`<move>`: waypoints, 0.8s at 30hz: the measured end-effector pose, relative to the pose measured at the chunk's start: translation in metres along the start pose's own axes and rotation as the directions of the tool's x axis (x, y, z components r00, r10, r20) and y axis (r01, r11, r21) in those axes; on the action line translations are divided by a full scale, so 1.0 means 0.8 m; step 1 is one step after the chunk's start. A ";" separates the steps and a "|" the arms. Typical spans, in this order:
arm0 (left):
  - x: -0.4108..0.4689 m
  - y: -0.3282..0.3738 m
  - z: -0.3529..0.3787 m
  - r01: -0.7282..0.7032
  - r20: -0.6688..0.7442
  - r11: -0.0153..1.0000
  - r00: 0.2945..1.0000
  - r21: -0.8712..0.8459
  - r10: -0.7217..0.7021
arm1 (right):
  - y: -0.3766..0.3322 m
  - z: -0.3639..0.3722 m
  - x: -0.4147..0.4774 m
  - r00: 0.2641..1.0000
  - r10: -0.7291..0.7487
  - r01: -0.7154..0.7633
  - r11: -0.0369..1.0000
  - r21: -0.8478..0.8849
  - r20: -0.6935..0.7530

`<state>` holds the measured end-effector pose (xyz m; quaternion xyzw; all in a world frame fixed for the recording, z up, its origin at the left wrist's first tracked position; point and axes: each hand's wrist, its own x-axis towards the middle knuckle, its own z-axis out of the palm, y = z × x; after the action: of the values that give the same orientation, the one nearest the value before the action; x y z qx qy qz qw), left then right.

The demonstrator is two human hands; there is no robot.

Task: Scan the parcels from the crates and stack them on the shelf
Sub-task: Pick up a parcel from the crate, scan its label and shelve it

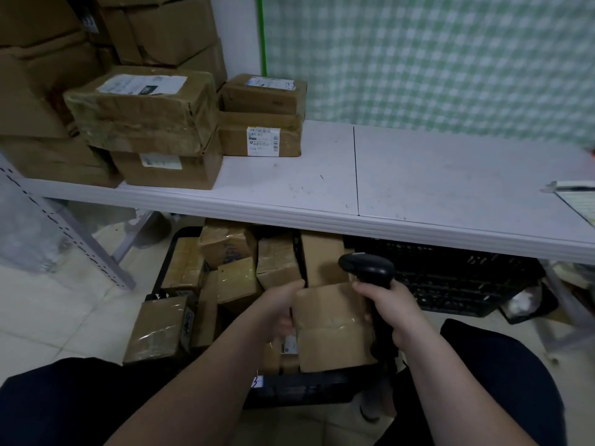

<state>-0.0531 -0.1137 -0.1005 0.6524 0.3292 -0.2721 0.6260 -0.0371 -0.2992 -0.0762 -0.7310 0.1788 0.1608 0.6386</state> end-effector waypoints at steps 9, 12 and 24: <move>-0.056 0.042 -0.054 -0.280 -0.339 0.959 0.898 0.051 0.280 | -0.057 0.025 -0.034 0.987 -0.116 0.086 0.966 0.244 0.112; -0.083 0.059 -0.064 -0.379 -0.364 0.923 0.852 0.067 0.376 | -0.078 0.034 -0.043 0.973 -0.190 0.147 0.946 0.288 0.128; -0.142 0.104 -0.071 -0.725 -0.410 0.664 0.558 0.182 0.721 | -0.137 0.048 -0.046 0.915 -0.368 0.266 0.859 0.438 0.166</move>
<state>-0.0644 -0.0674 0.0431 0.7710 0.1686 0.1678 0.5907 -0.0187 -0.2456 0.0315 -0.5763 0.0049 0.1007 0.8110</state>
